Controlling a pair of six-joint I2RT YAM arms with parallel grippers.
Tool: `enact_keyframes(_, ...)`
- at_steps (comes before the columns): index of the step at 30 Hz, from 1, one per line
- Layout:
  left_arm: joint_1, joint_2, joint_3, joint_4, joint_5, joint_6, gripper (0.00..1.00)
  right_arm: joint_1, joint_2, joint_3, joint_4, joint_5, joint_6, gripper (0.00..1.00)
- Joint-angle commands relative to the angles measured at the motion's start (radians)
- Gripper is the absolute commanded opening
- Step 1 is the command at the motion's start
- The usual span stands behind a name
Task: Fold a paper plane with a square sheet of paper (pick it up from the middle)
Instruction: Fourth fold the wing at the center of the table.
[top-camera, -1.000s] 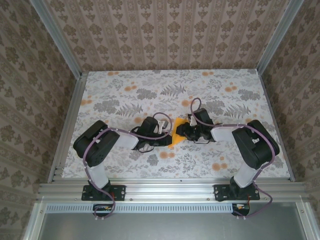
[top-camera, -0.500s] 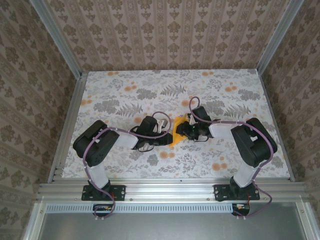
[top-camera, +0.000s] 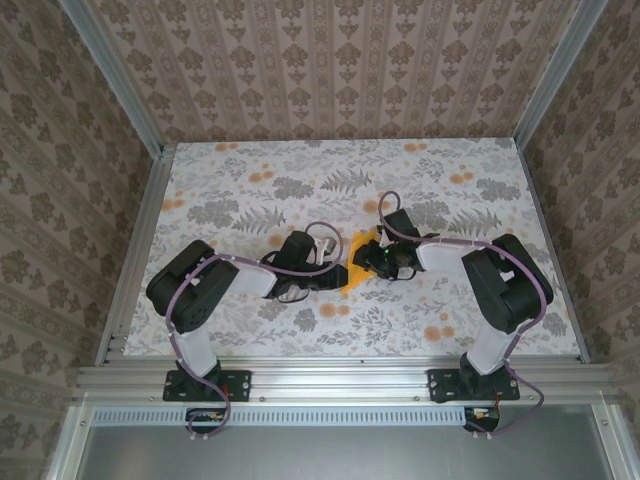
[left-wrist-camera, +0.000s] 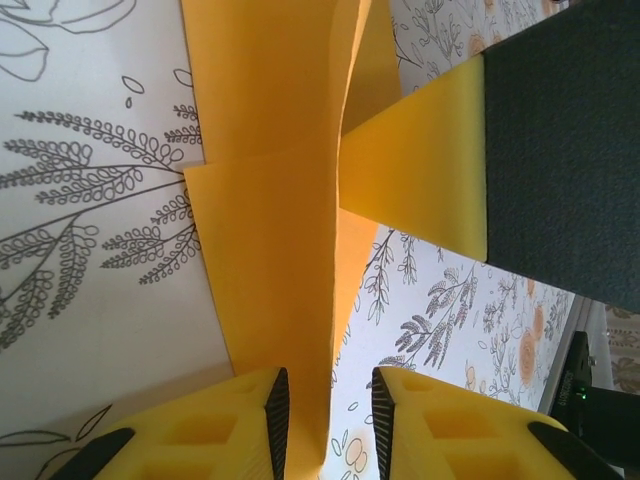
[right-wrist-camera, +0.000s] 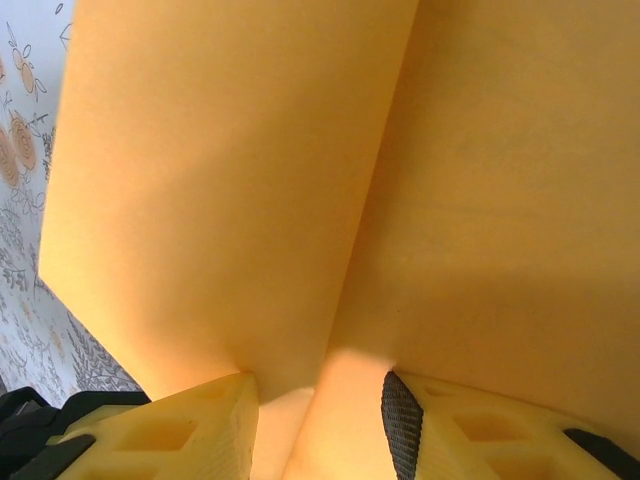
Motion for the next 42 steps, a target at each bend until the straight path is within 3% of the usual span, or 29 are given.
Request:
enact_keyframes(1, -0.008, 0.024, 0.031, -0.004, 0.017, 0.013, 0.31, -0.004, 0.064, -0.022, -0.11, 0.107, 0.029, 0.42)
enact_keyframes(9, -0.047, 0.007, 0.068, -0.182, -0.084, 0.077, 0.24, -0.001, 0.07, -0.026, -0.109, 0.107, 0.046, 0.4)
enact_keyframes(21, -0.062, -0.037, 0.061, -0.256, -0.19, 0.099, 0.16, 0.0, 0.084, -0.021, -0.148, 0.14, 0.081, 0.39)
enact_keyframes(31, -0.061, -0.102, 0.035, -0.183, -0.161, 0.071, 0.25, 0.003, 0.115, 0.017, -0.268, 0.216, 0.11, 0.44)
enact_keyframes(42, -0.069, -0.069, 0.062, -0.256, -0.208, 0.093, 0.31, 0.012, 0.149, 0.033, -0.322, 0.254, 0.164, 0.45)
